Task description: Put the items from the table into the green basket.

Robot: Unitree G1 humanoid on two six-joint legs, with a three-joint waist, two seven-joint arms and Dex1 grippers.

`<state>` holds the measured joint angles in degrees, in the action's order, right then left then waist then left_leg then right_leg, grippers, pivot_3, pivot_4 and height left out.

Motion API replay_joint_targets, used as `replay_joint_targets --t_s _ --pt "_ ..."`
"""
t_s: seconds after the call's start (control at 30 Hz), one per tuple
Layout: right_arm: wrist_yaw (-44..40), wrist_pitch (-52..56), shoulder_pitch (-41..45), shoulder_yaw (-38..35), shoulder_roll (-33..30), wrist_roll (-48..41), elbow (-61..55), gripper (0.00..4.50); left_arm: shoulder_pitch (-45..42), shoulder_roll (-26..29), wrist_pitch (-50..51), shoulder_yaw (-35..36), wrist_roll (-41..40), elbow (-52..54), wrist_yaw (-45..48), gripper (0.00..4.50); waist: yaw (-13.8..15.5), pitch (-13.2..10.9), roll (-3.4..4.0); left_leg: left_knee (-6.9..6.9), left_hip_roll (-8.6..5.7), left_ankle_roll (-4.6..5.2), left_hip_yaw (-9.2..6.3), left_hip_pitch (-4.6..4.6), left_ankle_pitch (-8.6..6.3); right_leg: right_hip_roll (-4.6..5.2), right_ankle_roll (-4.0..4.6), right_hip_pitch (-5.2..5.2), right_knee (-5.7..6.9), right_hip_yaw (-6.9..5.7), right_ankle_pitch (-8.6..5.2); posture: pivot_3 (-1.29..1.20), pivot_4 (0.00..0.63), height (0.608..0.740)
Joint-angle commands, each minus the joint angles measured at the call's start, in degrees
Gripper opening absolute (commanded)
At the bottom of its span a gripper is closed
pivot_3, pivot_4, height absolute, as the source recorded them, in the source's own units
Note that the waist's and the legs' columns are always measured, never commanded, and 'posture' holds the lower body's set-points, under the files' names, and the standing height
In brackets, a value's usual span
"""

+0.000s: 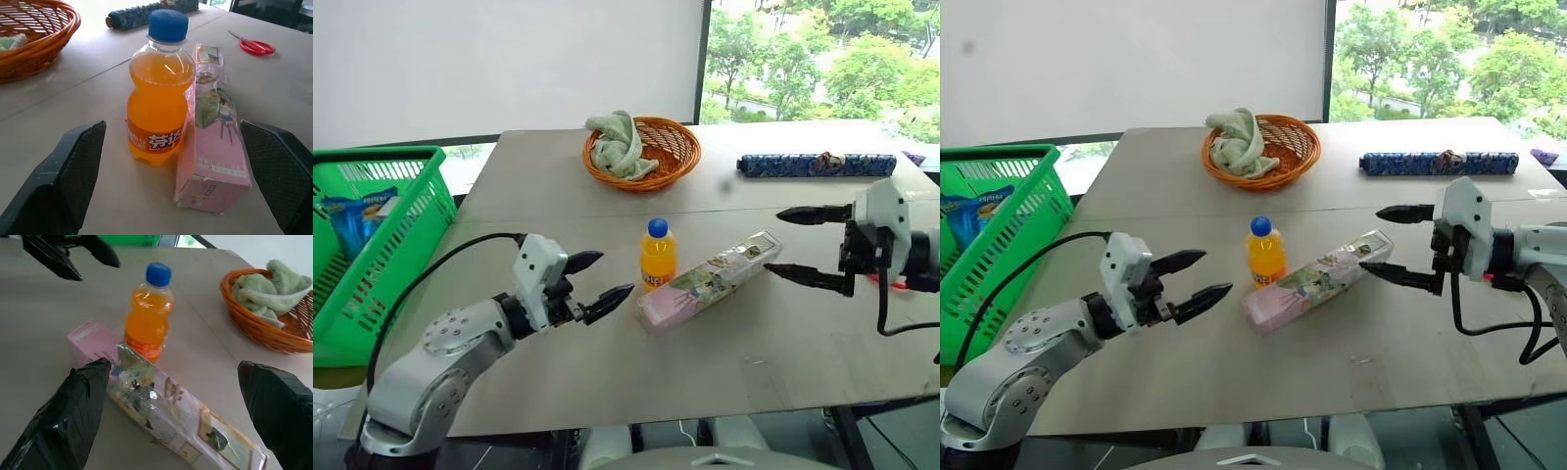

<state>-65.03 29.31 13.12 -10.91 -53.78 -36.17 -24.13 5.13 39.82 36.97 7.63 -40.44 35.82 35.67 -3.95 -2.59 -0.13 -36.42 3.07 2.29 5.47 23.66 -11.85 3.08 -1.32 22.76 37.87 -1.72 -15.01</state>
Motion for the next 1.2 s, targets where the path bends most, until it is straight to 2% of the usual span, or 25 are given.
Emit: replay_joint_targets --t_s 0.03,0.3,0.57,0.67,0.73,0.77,0.9,1.03,1.2 --pt "-1.95 -0.58 0.36 -1.19 -0.46 -2.84 -3.04 4.47 -3.28 -1.11 -2.58 -2.88 3.43 -3.3 0.99 4.5 0.03 0.0 0.0 0.0 0.0 0.0 -0.02 -0.01 0.0 0.0 0.0 0.0 0.01 -0.02 0.0 -0.12 0.0 0.74" --pt "-1.69 -1.38 -1.73 0.28 0.0 -2.21 -5.12 4.47 -12.42 -7.03 -9.51 -12.79 12.83 -15.58 4.28 4.5 -0.04 0.0 -0.07 0.0 -0.01 0.11 -0.06 0.05 0.06 -0.05 0.22 0.01 0.01 -0.06 0.13 -0.15 0.0 0.74" --pt "0.39 -1.28 -4.78 -1.11 0.03 -2.11 -7.76 4.47 -19.94 -10.5 -14.14 -16.17 18.4 -27.08 7.78 4.5 -0.29 0.01 -0.07 -0.04 0.0 0.23 -0.09 0.05 0.14 -0.08 0.22 0.01 0.02 -0.08 0.13 -0.2 0.0 0.74" --pt "1.35 -1.32 -5.61 -1.23 0.24 -2.15 -8.43 4.5 -22.04 -12.46 -15.88 -16.48 18.84 -30.2 9.26 3.68 -0.8 0.0 -0.08 -0.05 -0.01 0.24 -0.09 0.06 0.14 -0.08 0.22 0.0 0.02 -0.08 0.13 -0.2 0.0 0.74" --pt "1.78 -1.32 -5.92 -1.13 0.33 -2.17 -8.65 4.5 -22.67 -13.47 -16.87 -16.92 19.27 -31.24 10.25 2.9 -1.01 0.01 -0.09 -0.06 -0.01 0.24 -0.11 0.07 0.15 -0.08 0.21 0.0 0.03 -0.09 0.14 -0.2 0.0 0.74" --pt "1.97 -1.27 -6.03 -1.14 0.33 -2.26 -8.81 4.5 -22.7 -13.75 -17.07 -16.92 19.44 -31.39 10.5 2.79 -1.08 0.01 -0.08 -0.06 -0.01 0.25 -0.11 0.07 0.15 -0.08 0.21 0.0 0.02 -0.09 0.14 -0.2 0.0 0.74" --pt "3.07 -1.21 -5.92 -0.39 0.84 -2.36 -9.26 4.5 -22.08 -16.15 -17.87 -15.76 19.02 -32.14 10.28 2.78 -1.11 0.02 -0.08 -0.09 -0.04 0.25 -0.14 0.07 0.15 -0.04 0.2 -0.03 0.03 -0.11 0.14 -0.19 0.0 0.74" --pt "3.6 -1.55 -4.92 1.26 1.71 -1.93 -9.04 4.5 -19.52 -16.26 -18.3 -13.97 18.63 -29.37 10.01 2.78 -1.46 0.02 -0.1 -0.12 -0.04 0.26 -0.14 0.08 0.15 -0.05 0.16 -0.03 0.03 -0.09 0.17 -0.17 0.0 0.74" --pt "5.1 -1.58 0.19 4.13 5.15 -2.91 -9.13 4.5 -17.6 -16.93 -14.85 -3.03 12.81 -22.35 2.94 2.78 -1.73 -0.06 -0.2 -0.11 0.06 0.26 -0.17 0.08 0.15 -0.13 0.15 0.0 0.08 -0.09 0.17 -0.15 0.0 0.74"
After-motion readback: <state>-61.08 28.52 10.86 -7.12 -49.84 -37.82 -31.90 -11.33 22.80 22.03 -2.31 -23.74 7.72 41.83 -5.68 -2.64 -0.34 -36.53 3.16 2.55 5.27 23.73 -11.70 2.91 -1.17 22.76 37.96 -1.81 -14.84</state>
